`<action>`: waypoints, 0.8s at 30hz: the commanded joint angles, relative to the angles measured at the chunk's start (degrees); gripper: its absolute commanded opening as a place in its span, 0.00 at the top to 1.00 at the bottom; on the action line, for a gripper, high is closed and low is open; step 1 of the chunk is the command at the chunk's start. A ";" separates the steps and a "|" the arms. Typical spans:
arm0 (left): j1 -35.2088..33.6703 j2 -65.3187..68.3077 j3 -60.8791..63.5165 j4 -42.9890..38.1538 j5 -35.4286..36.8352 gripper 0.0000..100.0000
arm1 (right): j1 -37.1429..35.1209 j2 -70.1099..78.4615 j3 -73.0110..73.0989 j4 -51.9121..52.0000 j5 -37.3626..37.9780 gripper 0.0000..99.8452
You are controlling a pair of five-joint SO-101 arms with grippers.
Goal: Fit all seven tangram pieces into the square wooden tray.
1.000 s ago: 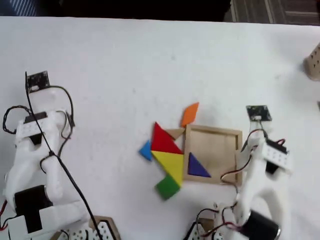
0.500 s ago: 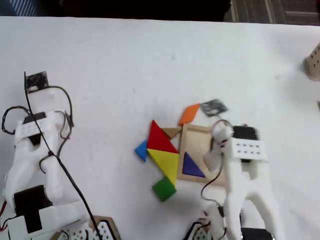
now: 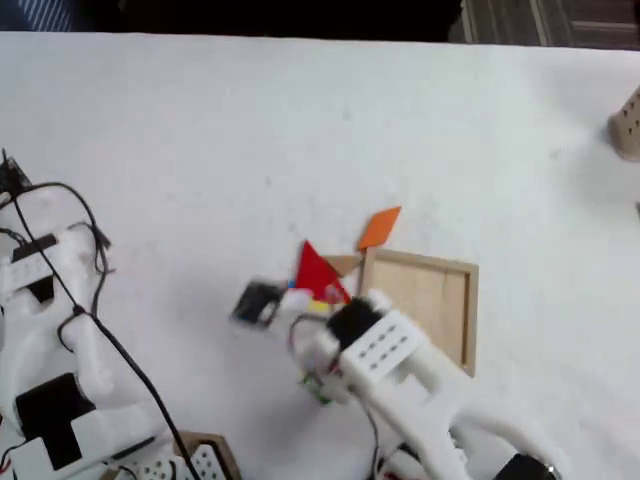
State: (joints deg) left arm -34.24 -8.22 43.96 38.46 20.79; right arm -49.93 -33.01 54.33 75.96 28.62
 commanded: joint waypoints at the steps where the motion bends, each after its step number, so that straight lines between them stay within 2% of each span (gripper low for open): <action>1: -0.66 0.04 -2.81 -1.58 0.70 0.88 | -3.47 -1.63 0.00 -1.19 -0.18 0.98; 6: -0.66 0.04 -2.81 -1.58 0.79 0.88 | -3.38 -1.63 8.97 -9.27 3.16 0.98; 10: -0.66 0.04 -2.81 -1.58 0.79 0.88 | -2.95 -1.63 10.64 -12.09 3.25 0.98; 12: -0.66 0.04 -2.81 -1.58 0.79 0.88 | -2.95 -1.63 13.45 -16.66 3.25 0.98; 16: -0.66 0.04 -2.81 -1.23 0.79 0.88 | -2.95 -1.63 14.86 -21.67 -2.90 0.98; 24: -0.66 -0.04 -2.29 -1.14 0.79 0.88 | -2.77 -1.63 14.33 -28.62 -9.85 0.98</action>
State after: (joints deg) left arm -34.24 -8.22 43.96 38.29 20.79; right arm -53.01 -35.03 69.19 51.16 21.14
